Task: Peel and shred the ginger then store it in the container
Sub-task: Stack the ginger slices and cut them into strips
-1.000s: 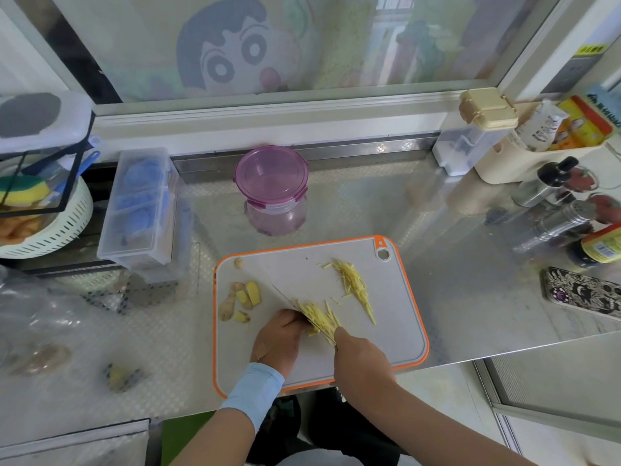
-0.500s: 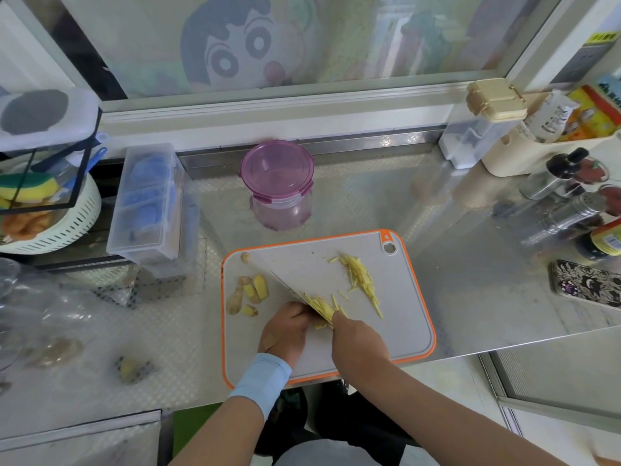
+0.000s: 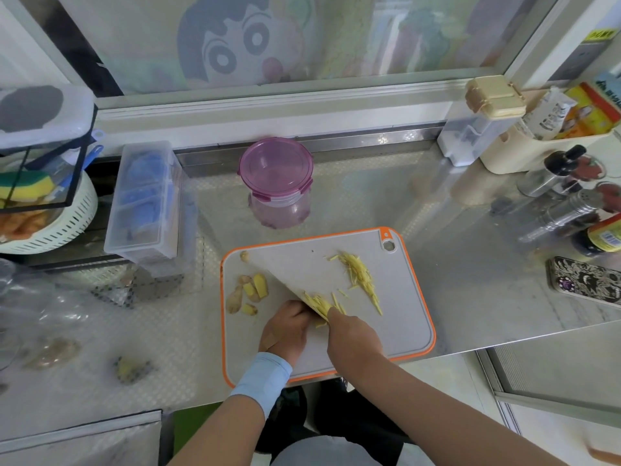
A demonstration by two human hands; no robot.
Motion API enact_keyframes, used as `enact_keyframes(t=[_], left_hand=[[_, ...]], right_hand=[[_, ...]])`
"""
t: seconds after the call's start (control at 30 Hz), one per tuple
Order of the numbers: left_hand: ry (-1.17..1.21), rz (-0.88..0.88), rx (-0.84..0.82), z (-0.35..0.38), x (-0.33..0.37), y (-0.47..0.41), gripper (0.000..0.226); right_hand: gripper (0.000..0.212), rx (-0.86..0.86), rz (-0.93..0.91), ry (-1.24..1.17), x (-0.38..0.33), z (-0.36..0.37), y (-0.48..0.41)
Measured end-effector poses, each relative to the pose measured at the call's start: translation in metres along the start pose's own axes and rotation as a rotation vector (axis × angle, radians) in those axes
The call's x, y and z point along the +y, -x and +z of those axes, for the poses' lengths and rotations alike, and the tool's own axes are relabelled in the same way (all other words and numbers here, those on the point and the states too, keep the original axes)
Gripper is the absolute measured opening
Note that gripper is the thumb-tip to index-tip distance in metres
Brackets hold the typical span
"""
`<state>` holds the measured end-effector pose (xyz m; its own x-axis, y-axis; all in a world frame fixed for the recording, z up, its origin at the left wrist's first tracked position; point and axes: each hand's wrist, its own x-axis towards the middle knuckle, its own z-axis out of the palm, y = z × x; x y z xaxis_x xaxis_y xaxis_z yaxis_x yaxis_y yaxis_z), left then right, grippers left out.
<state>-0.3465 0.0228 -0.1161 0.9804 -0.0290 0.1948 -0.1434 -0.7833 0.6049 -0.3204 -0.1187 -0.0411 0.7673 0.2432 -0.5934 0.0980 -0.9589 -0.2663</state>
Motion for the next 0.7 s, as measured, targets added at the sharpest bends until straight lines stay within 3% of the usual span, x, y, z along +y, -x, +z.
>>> enact_keyframes(t=[0.2,0.4,0.7], left_hand=[[0.013,-0.069,-0.012,-0.001,0.002,0.003,0.037],[-0.021,0.061,0.035,-0.004,0.003,0.0,0.034],[0.005,0.037,0.026,0.003,-0.003,0.003,0.033]], right_hand=[[0.019,0.014,0.02,-0.024,0.003,0.0,0.005],[0.022,-0.01,0.037,-0.002,0.02,0.002,0.024],[0.021,-0.014,0.022,-0.011,0.004,-0.001,0.004]])
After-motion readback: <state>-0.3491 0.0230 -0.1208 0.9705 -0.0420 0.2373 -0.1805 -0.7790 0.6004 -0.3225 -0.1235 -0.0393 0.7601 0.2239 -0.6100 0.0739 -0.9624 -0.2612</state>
